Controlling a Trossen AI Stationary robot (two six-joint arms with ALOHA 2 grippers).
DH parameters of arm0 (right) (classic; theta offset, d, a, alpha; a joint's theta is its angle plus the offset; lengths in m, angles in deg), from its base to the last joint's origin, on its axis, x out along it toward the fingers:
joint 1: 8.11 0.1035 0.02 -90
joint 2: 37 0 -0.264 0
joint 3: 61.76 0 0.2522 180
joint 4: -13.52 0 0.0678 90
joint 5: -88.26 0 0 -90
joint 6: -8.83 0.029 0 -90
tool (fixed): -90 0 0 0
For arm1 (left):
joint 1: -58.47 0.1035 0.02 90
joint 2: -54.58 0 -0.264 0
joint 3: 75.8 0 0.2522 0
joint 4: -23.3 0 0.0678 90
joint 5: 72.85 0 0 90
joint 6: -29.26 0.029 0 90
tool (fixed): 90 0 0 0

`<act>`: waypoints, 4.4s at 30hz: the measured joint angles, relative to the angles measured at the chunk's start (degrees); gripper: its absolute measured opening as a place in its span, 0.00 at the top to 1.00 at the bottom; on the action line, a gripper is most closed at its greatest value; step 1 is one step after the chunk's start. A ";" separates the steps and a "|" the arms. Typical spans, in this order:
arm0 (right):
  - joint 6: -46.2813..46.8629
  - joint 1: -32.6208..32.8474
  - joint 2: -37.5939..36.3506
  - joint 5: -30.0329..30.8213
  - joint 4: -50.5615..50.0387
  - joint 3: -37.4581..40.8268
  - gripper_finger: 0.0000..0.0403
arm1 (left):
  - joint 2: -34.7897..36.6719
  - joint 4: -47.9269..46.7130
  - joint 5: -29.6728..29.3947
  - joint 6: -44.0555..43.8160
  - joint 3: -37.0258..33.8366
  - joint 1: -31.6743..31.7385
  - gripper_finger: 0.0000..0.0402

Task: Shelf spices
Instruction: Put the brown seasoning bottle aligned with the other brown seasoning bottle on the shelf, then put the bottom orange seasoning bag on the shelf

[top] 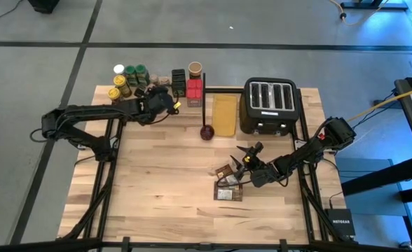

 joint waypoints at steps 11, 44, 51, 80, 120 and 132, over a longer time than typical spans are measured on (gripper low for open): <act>0.00 -0.01 -0.02 0.49 0.00 -0.01 0.41 | -0.11 2.27 0.03 -0.26 -0.10 1.36 0.61; 0.00 0.00 -0.02 0.48 0.05 -0.02 0.41 | 7.29 3.73 6.44 8.94 4.84 -7.80 0.42; -0.01 0.00 -0.01 1.59 0.36 -0.01 0.41 | 10.64 -4.33 6.42 4.60 4.84 -20.25 0.42; -28.09 -3.85 -0.07 -28.31 -34.24 -25.31 0.41 | 9.88 20.57 27.97 4.72 -17.90 -28.71 0.41; 10.56 11.67 -0.15 -47.82 -59.03 -28.92 0.41 | -31.86 58.27 38.19 -2.75 -9.94 -38.87 0.41; 5.64 13.67 6.86 -44.57 -48.79 -27.88 0.41 | -31.89 58.22 38.18 -3.03 -9.94 -39.75 0.41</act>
